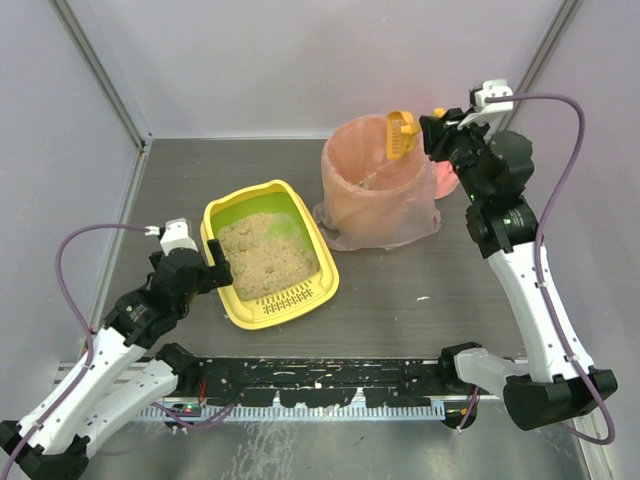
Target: Clean the litter box
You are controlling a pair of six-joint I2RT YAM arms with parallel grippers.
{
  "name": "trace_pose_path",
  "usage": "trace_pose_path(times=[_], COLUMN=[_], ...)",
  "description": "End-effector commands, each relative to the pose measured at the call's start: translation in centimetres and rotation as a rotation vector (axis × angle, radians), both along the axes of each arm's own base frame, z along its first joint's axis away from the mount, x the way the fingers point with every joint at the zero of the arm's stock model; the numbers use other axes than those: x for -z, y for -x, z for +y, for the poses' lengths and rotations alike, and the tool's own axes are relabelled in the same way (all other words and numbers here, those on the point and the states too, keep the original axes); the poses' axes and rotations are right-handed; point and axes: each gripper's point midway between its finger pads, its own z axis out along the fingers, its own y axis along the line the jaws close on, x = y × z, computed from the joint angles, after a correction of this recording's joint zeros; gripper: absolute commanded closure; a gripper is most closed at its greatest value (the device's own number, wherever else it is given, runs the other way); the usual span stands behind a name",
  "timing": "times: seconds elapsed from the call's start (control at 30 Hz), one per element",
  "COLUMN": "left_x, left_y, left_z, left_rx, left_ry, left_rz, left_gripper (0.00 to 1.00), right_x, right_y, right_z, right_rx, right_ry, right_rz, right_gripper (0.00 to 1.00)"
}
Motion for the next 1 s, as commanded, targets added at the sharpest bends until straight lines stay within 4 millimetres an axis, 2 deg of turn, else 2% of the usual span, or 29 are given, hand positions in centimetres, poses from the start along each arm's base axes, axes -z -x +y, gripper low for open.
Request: trace_pose_path(times=[0.0,0.07,0.2,0.3,0.47,0.57,0.83,0.97], left_x=[-1.2,-1.2,-1.2,-1.1,-1.3,-1.7,-2.3,-2.2], left_y=[-1.2,-1.4,-1.7,-1.7,-1.1,-0.5,0.6,0.7], left_z=[-0.6,-0.5,-0.5,-0.5,0.1,0.8,1.9,2.0], left_rx=[-0.016,-0.027,-0.034,-0.034,-0.046,-0.058,-0.077,-0.075], left_ry=[0.033,0.025,0.020,0.021,0.025,0.024,0.027,0.028], left_rz=[-0.037,-0.038,-0.038,-0.037,-0.053,-0.072,-0.092,-0.088], left_gripper=[0.01,0.01,0.08,0.10,0.11,0.11,0.06,0.04], right_x=[-8.2,-8.7,-7.9,-5.8,-0.6,2.7,10.4,12.3], right_y=[4.0,4.7,6.4,7.3,6.5,5.0,0.4,-1.9], right_z=[1.5,3.8,10.2,15.5,21.6,24.1,28.8,29.8], right_rx=[-0.098,-0.182,-0.326,-0.423,-0.478,-0.479,-0.457,-0.412], right_ry=[-0.154,-0.199,-0.225,-0.230,-0.177,-0.138,-0.030,0.016], right_rz=[-0.165,-0.137,-0.067,0.011,0.154,0.236,0.382,0.393], right_gripper=[0.99,0.99,0.99,0.99,0.99,0.99,0.99,0.99])
